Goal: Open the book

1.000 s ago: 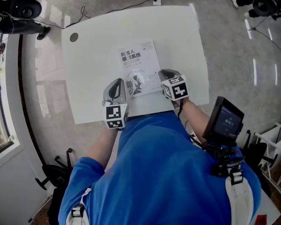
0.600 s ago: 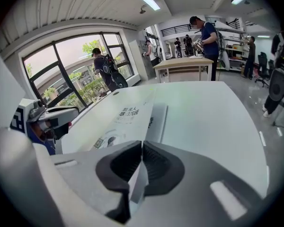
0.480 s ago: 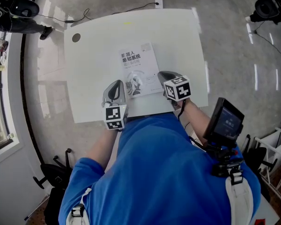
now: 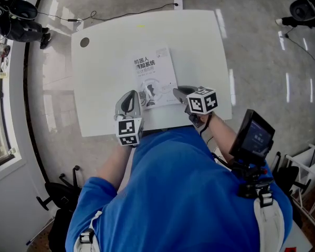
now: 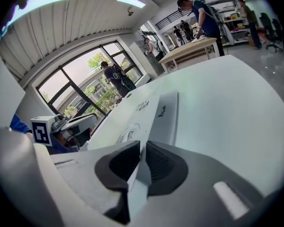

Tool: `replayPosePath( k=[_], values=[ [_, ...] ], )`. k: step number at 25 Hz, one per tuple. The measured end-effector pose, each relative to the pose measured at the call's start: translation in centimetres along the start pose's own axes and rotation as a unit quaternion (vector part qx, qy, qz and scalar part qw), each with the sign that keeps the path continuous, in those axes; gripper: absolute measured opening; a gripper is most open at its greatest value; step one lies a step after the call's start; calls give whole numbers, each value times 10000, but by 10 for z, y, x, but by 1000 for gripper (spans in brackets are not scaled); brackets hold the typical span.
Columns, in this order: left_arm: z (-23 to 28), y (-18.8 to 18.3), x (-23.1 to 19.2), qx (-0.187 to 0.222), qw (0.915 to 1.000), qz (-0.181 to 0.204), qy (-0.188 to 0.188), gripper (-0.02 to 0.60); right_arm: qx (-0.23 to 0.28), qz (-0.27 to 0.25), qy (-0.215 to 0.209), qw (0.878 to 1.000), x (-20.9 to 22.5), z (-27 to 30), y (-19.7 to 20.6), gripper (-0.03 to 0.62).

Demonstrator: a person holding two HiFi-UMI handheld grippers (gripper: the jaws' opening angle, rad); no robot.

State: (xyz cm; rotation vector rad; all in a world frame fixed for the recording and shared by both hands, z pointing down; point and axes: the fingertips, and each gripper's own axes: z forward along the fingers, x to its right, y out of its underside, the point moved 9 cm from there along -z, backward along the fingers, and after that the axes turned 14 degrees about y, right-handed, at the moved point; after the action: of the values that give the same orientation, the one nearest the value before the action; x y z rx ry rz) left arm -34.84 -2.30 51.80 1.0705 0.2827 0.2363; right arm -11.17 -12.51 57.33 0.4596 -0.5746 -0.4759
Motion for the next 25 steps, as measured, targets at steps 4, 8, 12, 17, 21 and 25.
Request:
replayPosePath(
  k=[4,8,12,17,21,25],
  values=[
    [-1,2,-1,-26,10000,-12,15,2,-238,120,-258,9993,-4,2,13,31],
    [-1,3,-2,-27,10000,-24,-1,3,-252,81,-232,9994,-8,1,18,24],
    [-2,4,-1,-23,10000,-45,-33,3,-176,-8,-218,9996,-16,-5,14,12],
    [-4,6,-2,11,9999,-70,-117,3,-55,-113,-390,9992,-31,-15,5,6],
    [-10,8,-2,33,9997,-105,-228,3,27,-270,-622,9977,-49,-21,-3,6],
    [-15,9,-6,59,9993,-129,-351,3,106,-455,-871,9951,-66,-22,-13,6]
  ],
)
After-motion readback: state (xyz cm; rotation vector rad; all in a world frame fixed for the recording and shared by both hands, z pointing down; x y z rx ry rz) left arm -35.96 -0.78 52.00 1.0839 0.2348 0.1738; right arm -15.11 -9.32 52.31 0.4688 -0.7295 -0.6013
